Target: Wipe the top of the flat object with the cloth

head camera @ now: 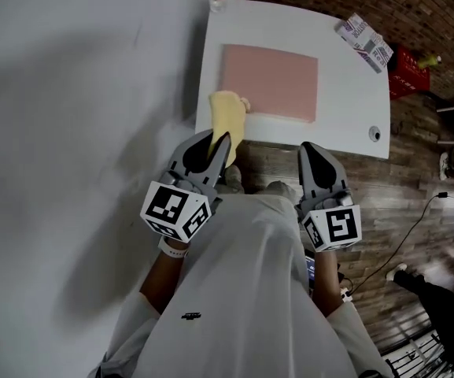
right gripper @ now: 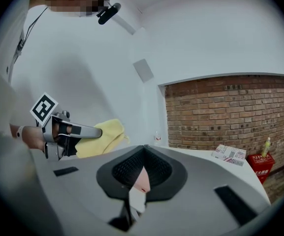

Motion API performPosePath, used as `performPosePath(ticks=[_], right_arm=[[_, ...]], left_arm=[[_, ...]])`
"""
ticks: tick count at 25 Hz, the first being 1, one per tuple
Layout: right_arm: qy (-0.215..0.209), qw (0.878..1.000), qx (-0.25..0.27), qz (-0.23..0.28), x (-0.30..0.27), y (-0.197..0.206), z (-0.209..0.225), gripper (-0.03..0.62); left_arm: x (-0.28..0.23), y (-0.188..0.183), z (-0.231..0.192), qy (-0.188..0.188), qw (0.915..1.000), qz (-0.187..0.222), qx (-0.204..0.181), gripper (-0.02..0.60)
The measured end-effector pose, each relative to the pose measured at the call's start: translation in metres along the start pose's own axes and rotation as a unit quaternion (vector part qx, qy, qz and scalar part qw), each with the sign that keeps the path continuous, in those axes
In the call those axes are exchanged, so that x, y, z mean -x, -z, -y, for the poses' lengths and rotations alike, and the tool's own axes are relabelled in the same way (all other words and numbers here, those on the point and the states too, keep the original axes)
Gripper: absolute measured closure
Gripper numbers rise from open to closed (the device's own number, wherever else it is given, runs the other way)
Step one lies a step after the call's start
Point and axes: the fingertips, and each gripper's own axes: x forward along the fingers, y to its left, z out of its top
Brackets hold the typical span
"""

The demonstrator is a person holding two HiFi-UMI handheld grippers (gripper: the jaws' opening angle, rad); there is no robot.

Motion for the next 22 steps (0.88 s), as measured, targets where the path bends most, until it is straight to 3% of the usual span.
performPosePath(ticks=[22], right_arm=[[0.014,0.999,-0.009,-0.042,-0.046,0.014,0.025,0.588]], left_arm=[[-0.06,-0.004,-0.02,0.033,0.9988,-0.028,0.021,0.523]])
